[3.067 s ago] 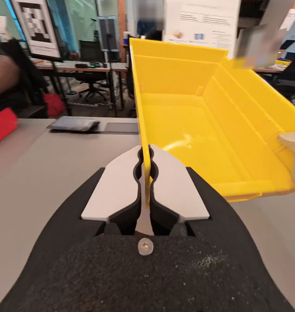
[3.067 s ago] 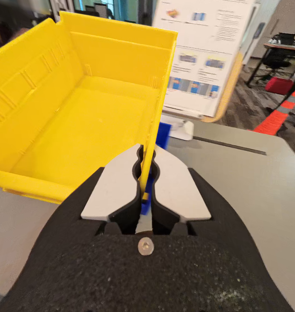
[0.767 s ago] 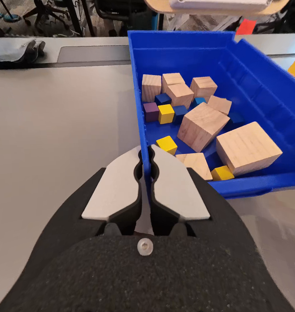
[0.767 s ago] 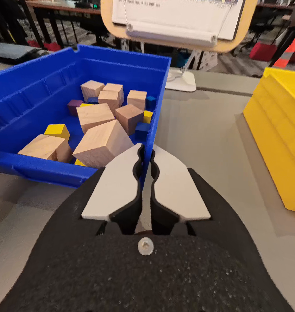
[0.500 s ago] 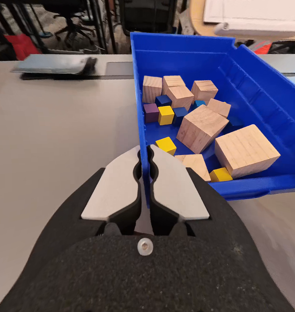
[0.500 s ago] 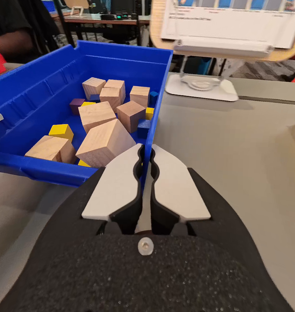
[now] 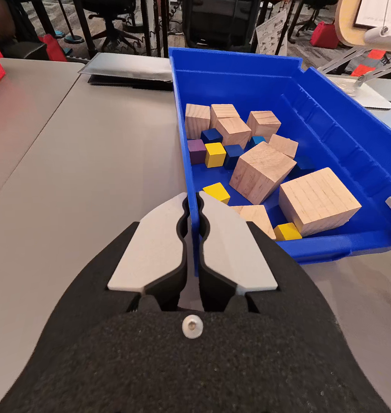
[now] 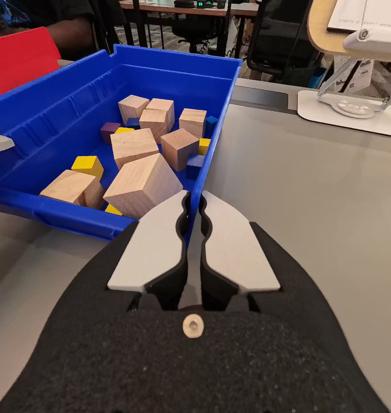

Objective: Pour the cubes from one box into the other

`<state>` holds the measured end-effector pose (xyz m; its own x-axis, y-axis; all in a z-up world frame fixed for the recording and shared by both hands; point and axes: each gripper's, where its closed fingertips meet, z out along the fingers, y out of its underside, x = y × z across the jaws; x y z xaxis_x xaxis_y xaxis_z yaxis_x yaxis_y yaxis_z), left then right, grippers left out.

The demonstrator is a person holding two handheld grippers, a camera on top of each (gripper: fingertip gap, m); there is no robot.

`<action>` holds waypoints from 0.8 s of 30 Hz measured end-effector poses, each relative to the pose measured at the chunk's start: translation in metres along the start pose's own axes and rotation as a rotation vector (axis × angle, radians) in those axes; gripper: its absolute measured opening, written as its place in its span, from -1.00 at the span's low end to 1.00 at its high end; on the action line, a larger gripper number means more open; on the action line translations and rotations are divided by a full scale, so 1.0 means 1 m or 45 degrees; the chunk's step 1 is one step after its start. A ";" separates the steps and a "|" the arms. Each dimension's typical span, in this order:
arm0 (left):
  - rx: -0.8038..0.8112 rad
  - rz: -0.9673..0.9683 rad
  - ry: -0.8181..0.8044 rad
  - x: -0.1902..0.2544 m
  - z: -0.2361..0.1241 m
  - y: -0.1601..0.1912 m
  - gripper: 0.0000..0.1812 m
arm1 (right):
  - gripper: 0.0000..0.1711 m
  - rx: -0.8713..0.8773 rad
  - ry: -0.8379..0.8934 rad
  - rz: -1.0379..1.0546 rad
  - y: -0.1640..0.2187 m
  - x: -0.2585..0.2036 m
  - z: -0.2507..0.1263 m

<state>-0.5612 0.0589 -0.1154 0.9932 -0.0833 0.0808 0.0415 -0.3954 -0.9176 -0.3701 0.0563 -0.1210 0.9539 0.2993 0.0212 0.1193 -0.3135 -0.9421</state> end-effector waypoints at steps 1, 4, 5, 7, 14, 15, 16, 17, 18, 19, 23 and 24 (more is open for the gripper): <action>-0.002 -0.003 0.004 0.001 0.000 0.000 -0.96 | -0.93 -0.001 -0.018 0.017 0.000 0.000 0.000; 0.000 0.007 0.028 0.003 -0.004 0.002 -0.93 | -0.90 -0.054 -0.140 0.025 0.003 -0.002 -0.007; 0.005 0.029 0.030 0.004 -0.008 0.003 -0.92 | -0.86 -0.075 -0.199 0.015 0.005 -0.002 -0.014; 0.039 0.060 -0.008 0.000 -0.021 -0.002 -0.77 | -0.68 -0.114 -0.300 -0.030 0.008 0.000 -0.032; 0.126 -0.047 0.043 0.026 -0.085 -0.006 -0.59 | -0.53 -0.113 -0.543 -0.249 0.014 0.061 -0.111; 0.125 -0.044 0.048 0.036 -0.092 -0.001 -0.58 | -0.53 -0.107 -0.550 -0.231 0.017 0.075 -0.122; 0.135 -0.040 0.054 0.047 -0.100 0.004 -0.57 | -0.53 -0.095 -0.557 -0.216 0.020 0.088 -0.134; 0.143 -0.044 0.048 0.056 -0.106 0.011 -0.57 | -0.53 -0.075 -0.553 -0.193 0.022 0.101 -0.144; 0.143 -0.053 0.042 0.064 -0.111 0.019 -0.57 | -0.53 -0.050 -0.559 -0.167 0.024 0.111 -0.155; 0.136 -0.060 0.049 0.073 -0.115 0.026 -0.57 | -0.53 -0.023 -0.576 -0.141 0.027 0.117 -0.165; 0.136 0.036 0.071 0.096 -0.114 0.027 -0.57 | -0.54 0.041 -0.633 -0.112 0.044 0.123 -0.187; 0.154 0.064 0.060 0.097 -0.112 0.024 -0.57 | -0.54 0.005 -0.609 -0.136 0.052 0.125 -0.184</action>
<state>-0.4758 -0.0613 -0.0864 0.9883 -0.1446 0.0489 0.0070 -0.2767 -0.9609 -0.1945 -0.0883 -0.1059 0.7031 0.7101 -0.0377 0.2074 -0.2554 -0.9443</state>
